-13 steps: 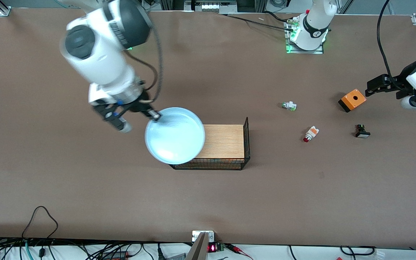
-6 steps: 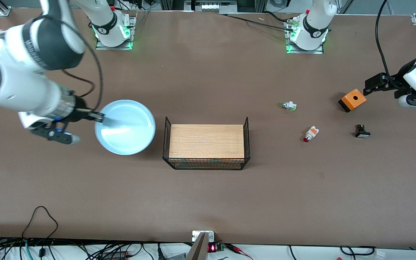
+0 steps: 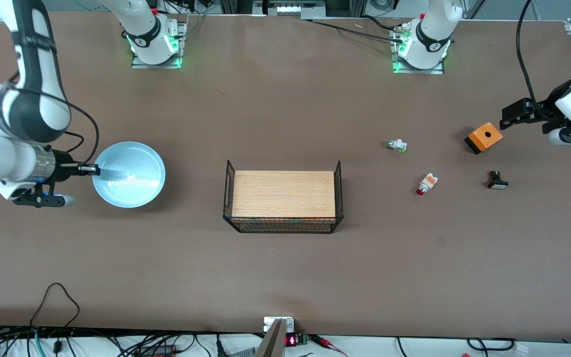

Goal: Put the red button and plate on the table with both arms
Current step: 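Lift the blue plate out of the tray with the right gripper, then lower the plate onto the table and open the right gripper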

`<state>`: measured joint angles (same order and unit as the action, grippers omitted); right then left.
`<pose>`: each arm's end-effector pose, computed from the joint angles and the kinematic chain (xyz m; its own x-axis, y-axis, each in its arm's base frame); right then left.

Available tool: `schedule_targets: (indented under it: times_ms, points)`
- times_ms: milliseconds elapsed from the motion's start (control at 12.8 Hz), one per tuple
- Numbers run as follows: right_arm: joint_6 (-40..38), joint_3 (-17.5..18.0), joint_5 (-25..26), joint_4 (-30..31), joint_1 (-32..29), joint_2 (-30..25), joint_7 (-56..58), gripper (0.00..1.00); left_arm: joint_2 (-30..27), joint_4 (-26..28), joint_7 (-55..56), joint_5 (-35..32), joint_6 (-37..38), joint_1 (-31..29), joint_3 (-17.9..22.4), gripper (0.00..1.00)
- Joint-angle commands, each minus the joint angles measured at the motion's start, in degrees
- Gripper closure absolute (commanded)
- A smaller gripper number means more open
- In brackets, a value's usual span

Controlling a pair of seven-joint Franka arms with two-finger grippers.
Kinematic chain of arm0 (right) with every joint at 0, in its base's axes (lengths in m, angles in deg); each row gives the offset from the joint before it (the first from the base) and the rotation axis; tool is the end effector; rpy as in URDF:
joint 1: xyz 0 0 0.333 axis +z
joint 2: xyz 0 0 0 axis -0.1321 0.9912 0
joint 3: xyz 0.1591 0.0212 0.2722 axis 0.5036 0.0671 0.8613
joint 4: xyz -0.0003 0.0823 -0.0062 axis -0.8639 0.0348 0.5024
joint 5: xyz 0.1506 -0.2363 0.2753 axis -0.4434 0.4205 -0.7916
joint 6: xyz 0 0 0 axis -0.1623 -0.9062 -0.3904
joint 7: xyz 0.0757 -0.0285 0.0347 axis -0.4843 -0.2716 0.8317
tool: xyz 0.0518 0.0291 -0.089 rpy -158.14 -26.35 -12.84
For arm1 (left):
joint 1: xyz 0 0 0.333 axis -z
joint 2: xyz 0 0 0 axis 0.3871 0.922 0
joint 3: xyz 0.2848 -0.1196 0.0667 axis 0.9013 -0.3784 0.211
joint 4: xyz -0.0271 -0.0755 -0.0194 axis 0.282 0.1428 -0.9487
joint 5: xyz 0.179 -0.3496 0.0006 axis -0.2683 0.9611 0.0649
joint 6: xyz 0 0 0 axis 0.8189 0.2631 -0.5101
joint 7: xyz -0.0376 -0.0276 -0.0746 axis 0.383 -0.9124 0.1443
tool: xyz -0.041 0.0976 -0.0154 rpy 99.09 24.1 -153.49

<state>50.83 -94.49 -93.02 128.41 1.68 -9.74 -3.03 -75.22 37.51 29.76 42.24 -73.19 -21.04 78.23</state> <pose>0.6226 -0.0194 0.3559 0.9751 -0.0269 -0.2201 -0.0410 -0.9974 -0.0597 0.5604 0.0016 0.5853 0.9905 -0.0776 -0.1139 -0.0751 -0.9968 0.0263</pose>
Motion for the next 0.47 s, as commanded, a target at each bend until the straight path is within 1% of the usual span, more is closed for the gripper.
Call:
schedule_targets:
  times_ms: [0,234,312,390]
  points:
    - [11.8,1.2,0.8,11.6,-1.6,-1.9,4.9,1.00,-1.0,0.5,0.1,-0.4,0.5,0.1,-0.1,0.00]
    - [27.5,1.3,0.8,21.5,-2.5,-0.4,9.2,1.00,-1.4,0.6,-0.7,-0.5,1.1,-0.2,-0.1,0.00]
    - [31.7,1.3,0.8,23.8,-2.9,0.6,11.6,1.00,-1.3,0.5,-0.6,-0.6,1.3,-0.2,-0.1,0.00]
    - [34.1,1.3,0.7,24.8,-3.9,1.4,13.9,0.98,-1.3,0.4,-0.7,-1.2,1.1,-0.2,-0.1,0.00]
